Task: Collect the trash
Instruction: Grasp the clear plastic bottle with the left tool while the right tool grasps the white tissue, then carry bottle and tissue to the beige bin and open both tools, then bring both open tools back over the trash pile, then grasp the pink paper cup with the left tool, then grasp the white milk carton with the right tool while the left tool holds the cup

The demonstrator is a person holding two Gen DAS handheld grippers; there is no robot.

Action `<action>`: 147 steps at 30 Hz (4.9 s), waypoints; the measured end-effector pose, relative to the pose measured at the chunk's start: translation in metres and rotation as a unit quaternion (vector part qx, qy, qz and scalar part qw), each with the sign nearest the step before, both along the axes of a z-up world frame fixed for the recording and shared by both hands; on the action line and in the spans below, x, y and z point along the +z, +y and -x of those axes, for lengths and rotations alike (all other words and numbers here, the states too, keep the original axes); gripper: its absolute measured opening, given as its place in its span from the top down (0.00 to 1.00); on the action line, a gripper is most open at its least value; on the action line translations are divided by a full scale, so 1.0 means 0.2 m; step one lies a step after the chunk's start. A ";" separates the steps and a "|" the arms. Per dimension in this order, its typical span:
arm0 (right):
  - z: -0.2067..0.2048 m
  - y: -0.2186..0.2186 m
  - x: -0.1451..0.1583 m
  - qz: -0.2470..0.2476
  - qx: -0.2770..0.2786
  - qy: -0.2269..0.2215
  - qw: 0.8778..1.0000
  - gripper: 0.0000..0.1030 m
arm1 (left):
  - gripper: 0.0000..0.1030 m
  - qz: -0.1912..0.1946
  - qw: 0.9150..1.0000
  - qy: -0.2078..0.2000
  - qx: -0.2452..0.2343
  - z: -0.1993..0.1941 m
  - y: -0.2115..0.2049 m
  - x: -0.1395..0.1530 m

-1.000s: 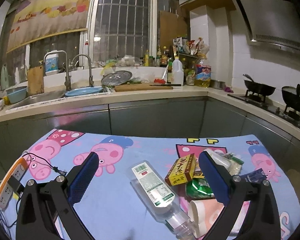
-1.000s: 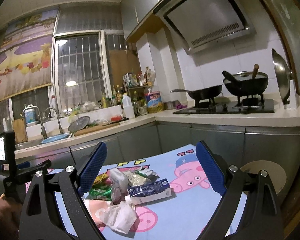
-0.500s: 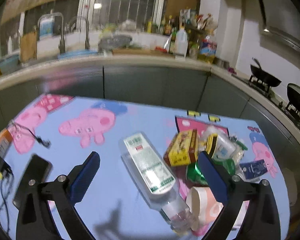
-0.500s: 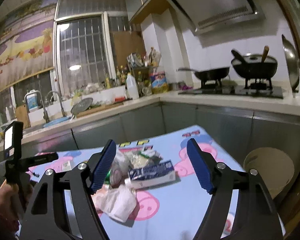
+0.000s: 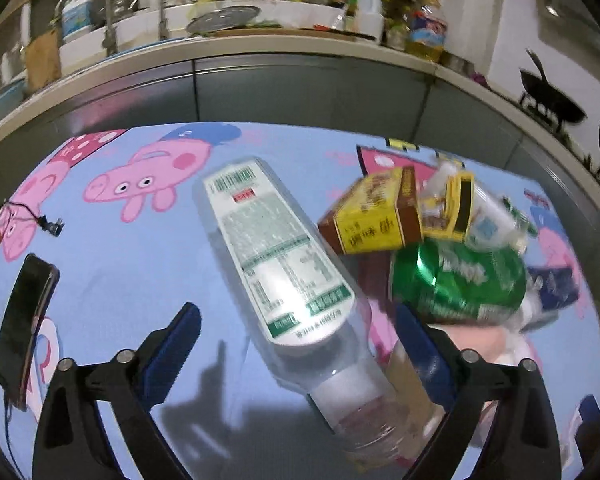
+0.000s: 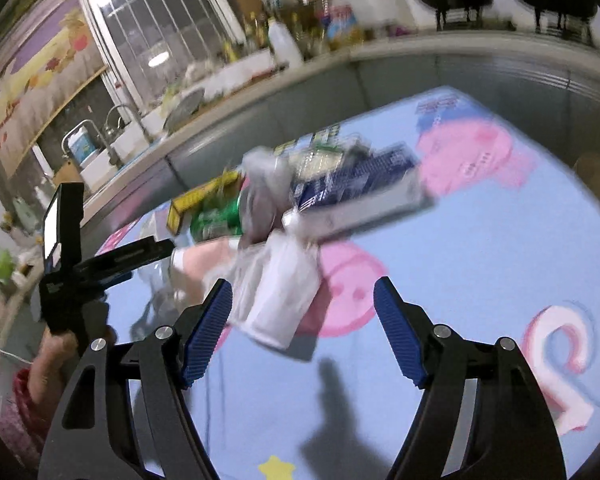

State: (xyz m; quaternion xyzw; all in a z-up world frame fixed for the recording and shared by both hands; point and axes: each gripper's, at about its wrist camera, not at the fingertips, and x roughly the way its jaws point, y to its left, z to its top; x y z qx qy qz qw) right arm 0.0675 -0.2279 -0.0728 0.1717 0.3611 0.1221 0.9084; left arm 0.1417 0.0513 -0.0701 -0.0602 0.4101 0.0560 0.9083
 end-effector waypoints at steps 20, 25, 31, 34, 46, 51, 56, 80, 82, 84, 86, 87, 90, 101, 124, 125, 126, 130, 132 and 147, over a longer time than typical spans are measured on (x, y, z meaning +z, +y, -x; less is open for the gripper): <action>-0.13 0.14 -0.19 -0.002 0.057 0.067 0.996 0.98 | 0.61 0.000 0.999 0.038 -0.020 0.19 0.26 -0.14; 0.06 -0.03 -0.03 0.016 0.019 0.001 1.000 0.98 | 0.61 0.026 0.999 0.022 -0.028 0.28 0.32 -0.10; 0.23 -0.27 0.10 0.015 -0.047 -0.053 0.997 0.98 | 0.61 0.040 0.996 -0.060 -0.053 0.46 0.30 0.13; 0.21 -0.36 0.05 0.022 -0.074 -0.040 0.996 0.98 | 0.61 0.043 0.990 -0.089 -0.095 0.47 0.20 0.23; 0.28 -0.88 -0.03 -0.011 -0.184 -0.034 0.982 0.98 | 0.61 0.060 0.915 -0.057 -0.395 0.22 -1.03 0.32; 0.27 -1.28 -0.03 -0.049 -0.254 -0.032 0.965 0.98 | 0.61 0.049 0.868 -0.001 -0.494 0.12 -1.67 0.23; 0.14 -1.58 -0.13 -0.074 -0.277 0.008 0.958 0.97 | 0.61 0.030 0.842 0.060 -0.536 0.05 -2.10 0.09; 0.21 -1.23 0.03 -0.070 -0.246 -0.068 0.964 0.44 | 0.26 0.015 0.904 0.021 -0.426 0.28 -1.34 0.13; 0.15 -1.08 0.03 -0.068 -0.207 -0.059 0.974 0.44 | 0.26 0.009 0.915 0.020 -0.403 0.31 -1.18 0.12; 0.10 -0.94 0.01 -0.069 -0.173 -0.046 0.981 0.44 | 0.26 0.010 0.929 0.021 -0.370 0.33 -0.97 0.10; 0.04 -0.81 -0.01 -0.080 -0.138 -0.027 0.987 0.44 | 0.26 0.024 0.943 0.023 -0.332 0.34 -0.77 0.10; 0.02 -0.75 -0.03 -0.083 -0.123 -0.018 0.989 0.44 | 0.25 0.030 0.948 0.023 -0.316 0.34 -0.70 0.10; -0.03 -0.53 -0.07 -0.080 -0.079 0.007 0.994 0.45 | 0.23 0.062 0.965 0.015 -0.255 0.33 -0.43 0.11; -0.10 0.04 -0.09 -0.027 0.029 0.044 0.998 0.58 | 0.39 0.175 0.968 0.017 -0.179 0.11 -0.07 0.06; -0.61 -0.34 -0.03 -0.077 0.006 0.089 0.993 0.67 | 0.92 0.232 0.948 0.050 -0.211 0.14 -0.10 -0.04; -0.50 -0.30 -0.03 -0.086 0.024 0.091 0.992 0.67 | 0.92 0.234 0.948 0.051 -0.209 0.14 -0.09 -0.04; -0.39 -0.24 -0.05 -0.094 0.053 0.102 0.989 0.67 | 0.92 0.236 0.948 0.052 -0.209 0.14 -0.08 -0.04; -0.02 -0.02 -0.10 -0.058 0.138 0.103 0.983 0.65 | 0.94 0.231 0.949 0.062 -0.204 0.13 -0.09 -0.07; 0.09 0.04 -0.09 -0.005 0.135 0.075 0.988 0.53 | 0.94 0.231 0.950 0.067 -0.201 0.13 -0.10 -0.08; -0.08 0.13 -0.02 0.165 0.154 -0.054 0.973 0.16 | 0.94 0.198 0.959 0.067 -0.192 0.20 -0.11 -0.06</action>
